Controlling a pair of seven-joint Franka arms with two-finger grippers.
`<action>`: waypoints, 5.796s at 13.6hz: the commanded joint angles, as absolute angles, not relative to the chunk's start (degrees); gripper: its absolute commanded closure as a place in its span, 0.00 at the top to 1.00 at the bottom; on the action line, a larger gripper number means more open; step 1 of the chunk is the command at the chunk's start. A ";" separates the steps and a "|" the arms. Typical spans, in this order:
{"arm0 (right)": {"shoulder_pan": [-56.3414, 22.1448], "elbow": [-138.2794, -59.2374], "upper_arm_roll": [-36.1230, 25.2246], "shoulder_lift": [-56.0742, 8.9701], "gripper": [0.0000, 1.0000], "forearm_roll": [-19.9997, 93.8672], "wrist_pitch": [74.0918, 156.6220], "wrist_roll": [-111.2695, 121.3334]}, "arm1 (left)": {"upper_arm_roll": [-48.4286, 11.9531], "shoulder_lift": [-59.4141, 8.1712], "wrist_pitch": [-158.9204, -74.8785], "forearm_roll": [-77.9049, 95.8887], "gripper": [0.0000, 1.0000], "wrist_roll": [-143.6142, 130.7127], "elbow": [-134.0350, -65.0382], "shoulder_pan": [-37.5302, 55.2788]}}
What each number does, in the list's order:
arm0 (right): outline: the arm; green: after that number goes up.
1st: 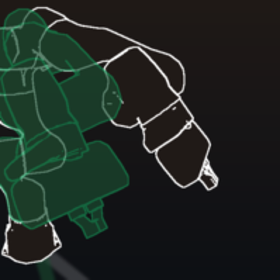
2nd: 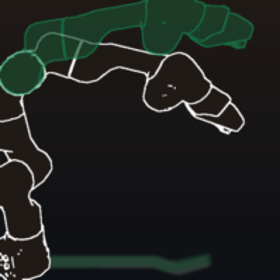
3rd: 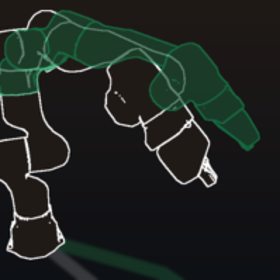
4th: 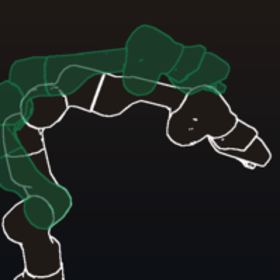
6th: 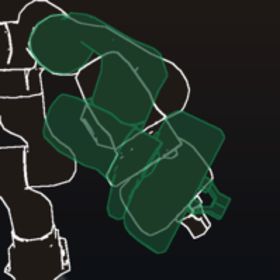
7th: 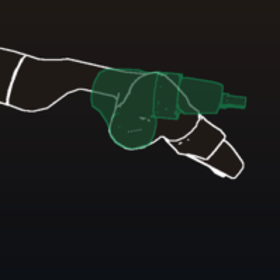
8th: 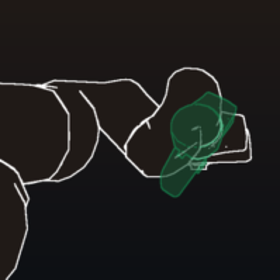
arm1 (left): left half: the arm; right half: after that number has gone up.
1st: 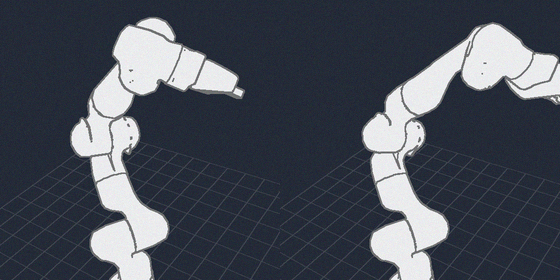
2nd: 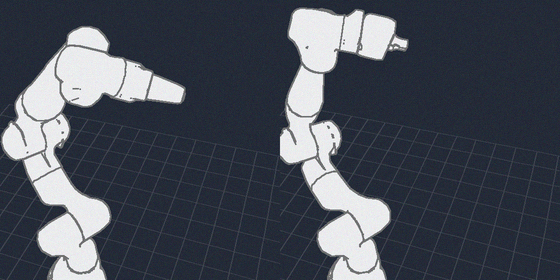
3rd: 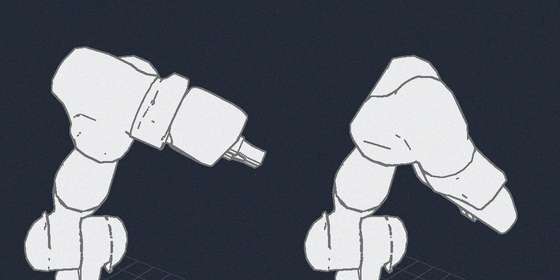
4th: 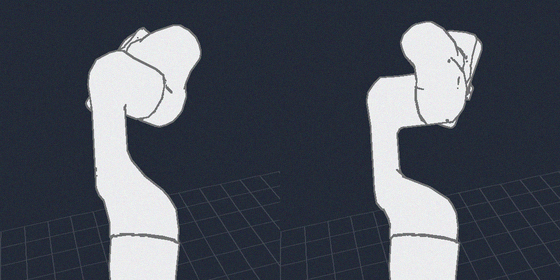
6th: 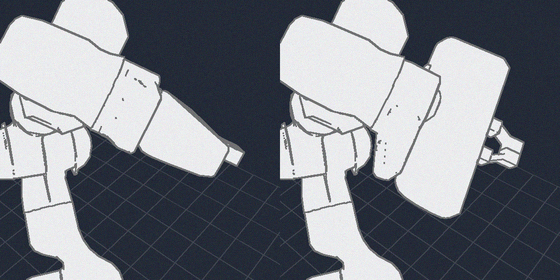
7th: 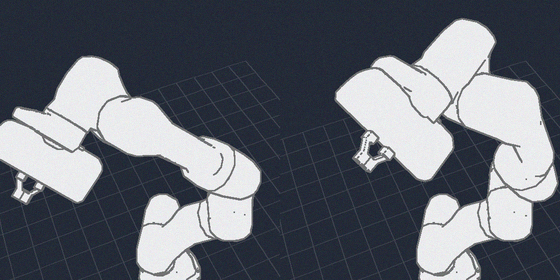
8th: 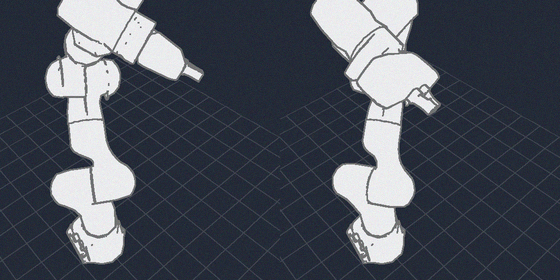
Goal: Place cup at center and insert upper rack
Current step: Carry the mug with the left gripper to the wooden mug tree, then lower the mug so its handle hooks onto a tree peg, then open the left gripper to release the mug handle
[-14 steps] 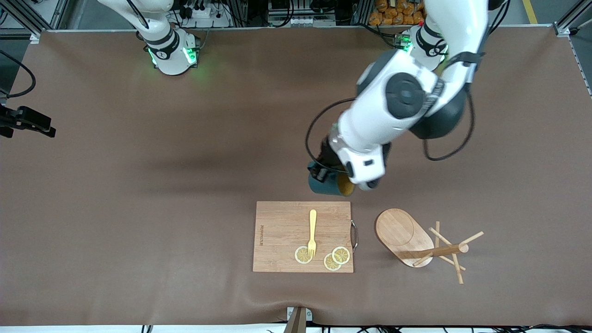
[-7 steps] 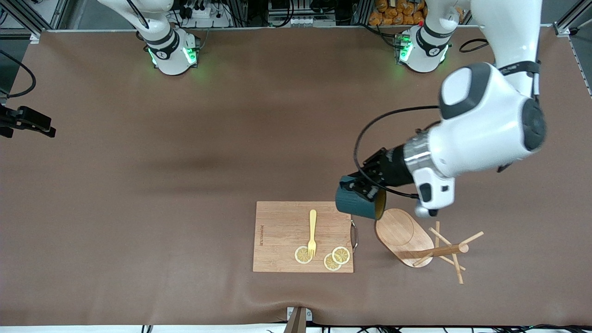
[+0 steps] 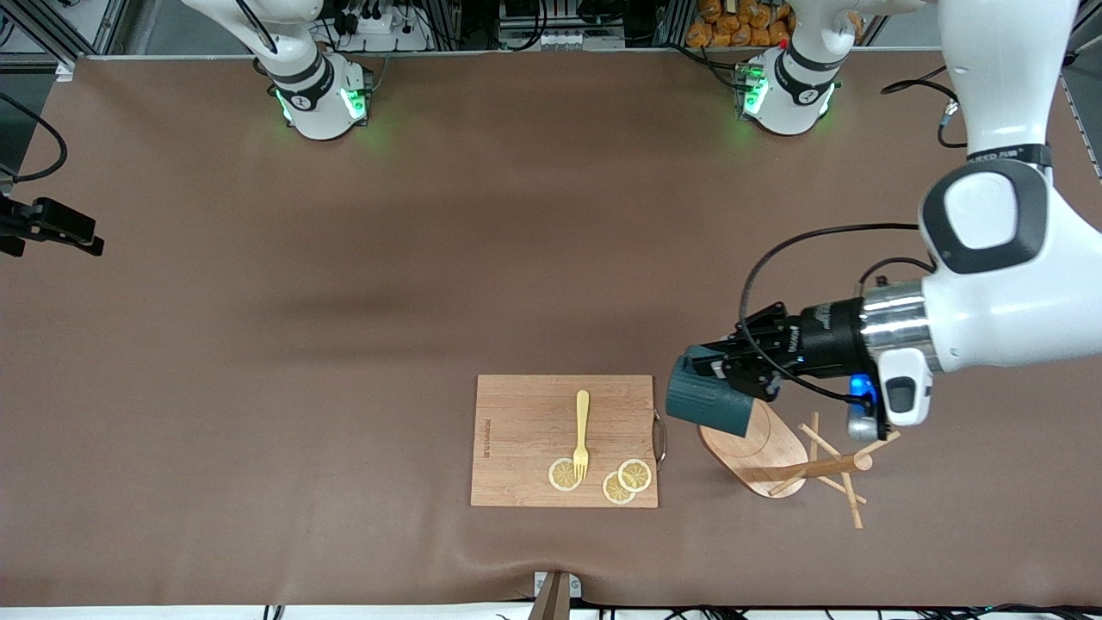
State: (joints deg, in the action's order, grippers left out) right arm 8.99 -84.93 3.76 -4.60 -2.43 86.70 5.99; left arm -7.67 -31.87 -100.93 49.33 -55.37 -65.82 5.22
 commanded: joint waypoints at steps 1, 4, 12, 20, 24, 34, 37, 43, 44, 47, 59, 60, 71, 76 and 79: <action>8.88 -83.76 3.96 -5.01 1.00 -3.60 86.04 5.45 | -8.88 -30.94 -97.22 56.75 0.00 -49.59 -68.37 1.33; 8.79 -83.76 4.04 -5.01 1.00 -3.52 86.04 5.45 | -8.88 -32.69 -92.83 63.35 0.00 -43.79 -69.08 -2.19; 8.88 -83.76 4.04 -5.10 1.00 -3.52 86.04 5.45 | -8.88 -39.99 -86.22 72.60 0.00 -36.04 -68.64 -8.00; 8.79 -83.76 4.04 -5.19 1.00 -3.52 86.13 5.45 | -8.79 -42.97 -84.65 72.51 0.00 -31.29 -68.73 -9.58; 8.79 -83.76 4.04 -5.19 1.00 -3.52 86.13 5.45 | -8.70 -43.86 -82.71 72.42 0.00 -30.94 -68.73 -10.63; 8.79 -83.76 4.04 -5.19 1.00 -3.52 86.13 5.45 | -7.91 -45.35 -80.16 71.63 0.00 -26.72 -68.73 -12.13; 8.79 -83.76 4.04 -5.19 1.00 -3.52 86.13 5.36 | -7.82 -45.35 -80.07 71.46 0.00 -26.11 -68.73 -12.22; 8.79 -83.76 4.04 -5.27 1.00 -3.52 86.22 5.36 | -7.82 -45.35 -79.98 71.28 0.00 -26.02 -68.73 -13.18; 8.79 -83.76 4.04 -5.27 1.00 -3.52 86.22 5.45 | -7.82 -45.44 -79.98 71.28 0.00 -25.84 -68.73 -13.27; 8.79 -83.76 4.04 -5.27 1.00 -3.52 86.22 5.45 | -7.30 -46.14 -79.98 71.19 0.00 -23.12 -68.73 -13.27; 8.17 -83.85 4.04 -5.27 1.00 -3.78 86.22 5.45 | -6.24 -46.93 -79.98 71.37 0.00 -19.78 -68.99 -14.06; 8.17 -83.85 4.04 -5.27 1.00 -3.78 86.22 5.45 | -6.24 -46.93 -79.98 71.54 0.00 -19.78 -68.99 -14.15; 8.26 -83.76 3.96 -5.27 1.00 -3.87 86.22 5.36 | -6.24 -48.08 -80.07 73.21 0.27 -18.72 -69.17 -15.03; 8.26 -83.76 3.96 -5.27 1.00 -4.04 86.22 5.36 | -6.24 -48.52 -80.07 73.30 0.70 -17.93 -69.17 -15.29; 8.17 -83.76 3.96 -5.27 1.00 -4.13 86.22 5.45 | -6.24 -47.90 -80.07 73.04 1.00 -17.93 -69.17 -15.38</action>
State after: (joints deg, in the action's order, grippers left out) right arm 8.59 -84.92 3.96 -4.78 -2.98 86.71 5.99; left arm -6.02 -48.25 -80.98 72.04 -18.98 -69.29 -14.89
